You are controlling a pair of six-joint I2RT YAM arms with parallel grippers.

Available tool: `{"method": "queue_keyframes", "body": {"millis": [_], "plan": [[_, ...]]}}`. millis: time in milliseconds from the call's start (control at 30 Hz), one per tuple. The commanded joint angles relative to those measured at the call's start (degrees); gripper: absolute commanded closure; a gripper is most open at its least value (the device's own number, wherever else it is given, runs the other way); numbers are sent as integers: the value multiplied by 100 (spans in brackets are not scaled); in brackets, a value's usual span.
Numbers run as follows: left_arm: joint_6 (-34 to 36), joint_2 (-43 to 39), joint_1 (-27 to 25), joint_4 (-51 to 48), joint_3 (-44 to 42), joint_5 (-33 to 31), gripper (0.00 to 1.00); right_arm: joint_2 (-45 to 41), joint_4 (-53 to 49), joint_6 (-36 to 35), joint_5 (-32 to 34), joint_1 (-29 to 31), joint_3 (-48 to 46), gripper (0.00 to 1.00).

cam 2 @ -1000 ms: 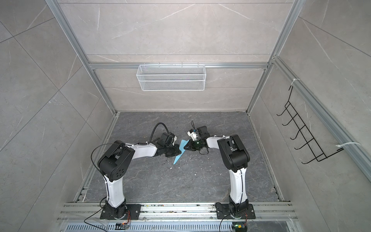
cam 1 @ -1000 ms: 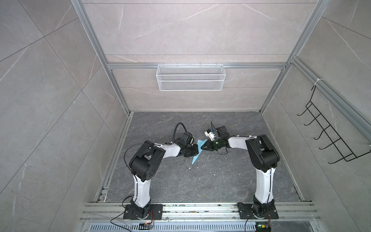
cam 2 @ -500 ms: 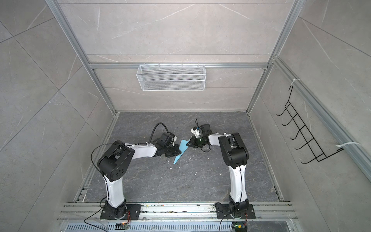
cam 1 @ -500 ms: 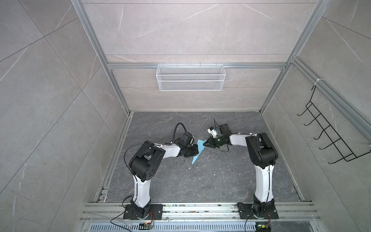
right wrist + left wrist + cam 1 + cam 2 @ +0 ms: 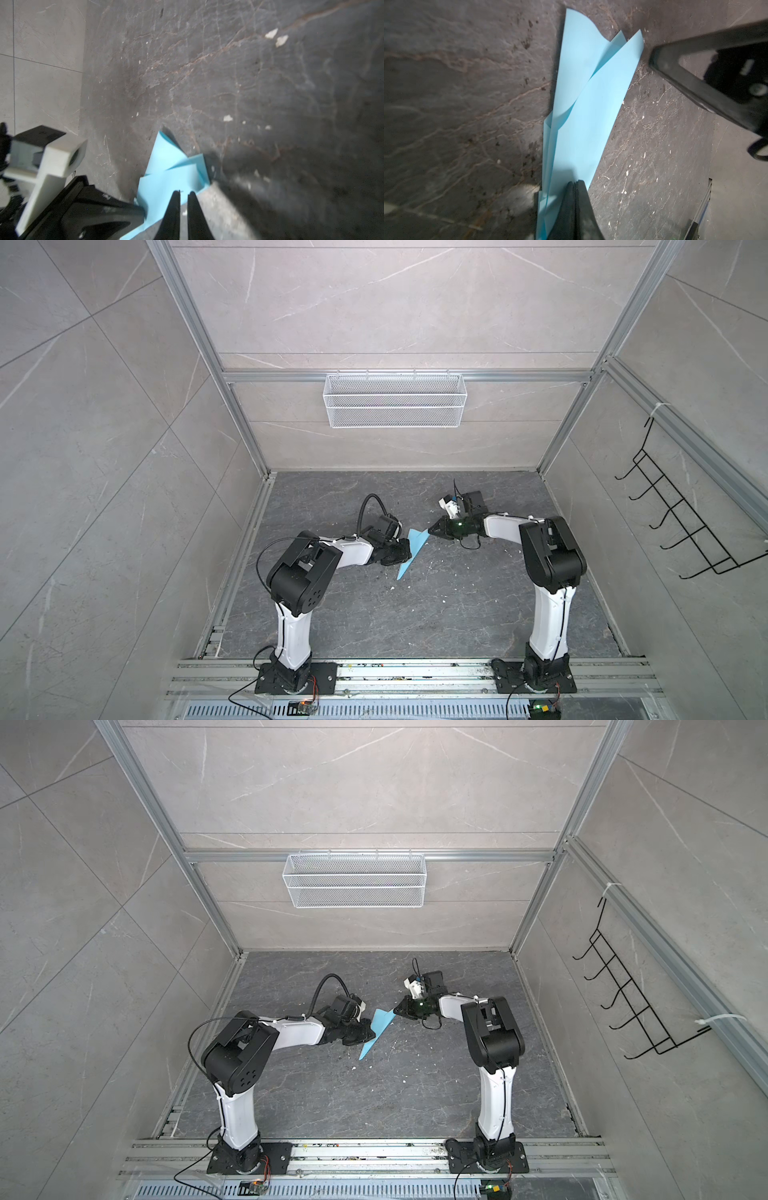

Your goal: Fold a paper plane with a square sheet of paper (pick it up from the middle)

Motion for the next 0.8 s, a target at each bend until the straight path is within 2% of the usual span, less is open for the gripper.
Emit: {"method": "queue_keyframes", "body": {"millis": [0,167,500,767], "plan": [[52,161,28,-874,-186,-503,100,-474,224,73,-122,80,-397,85],[52,160,26,-883,-166,-521,100,-405,127,76,-245,355,-546,84],[44,133,28,-949,-199,-624,100,298,-30,104,-487,615,-46,93],[30,100,28,-950,-269,-645,100,596,-474,-135,-86,469,207,95]]}}
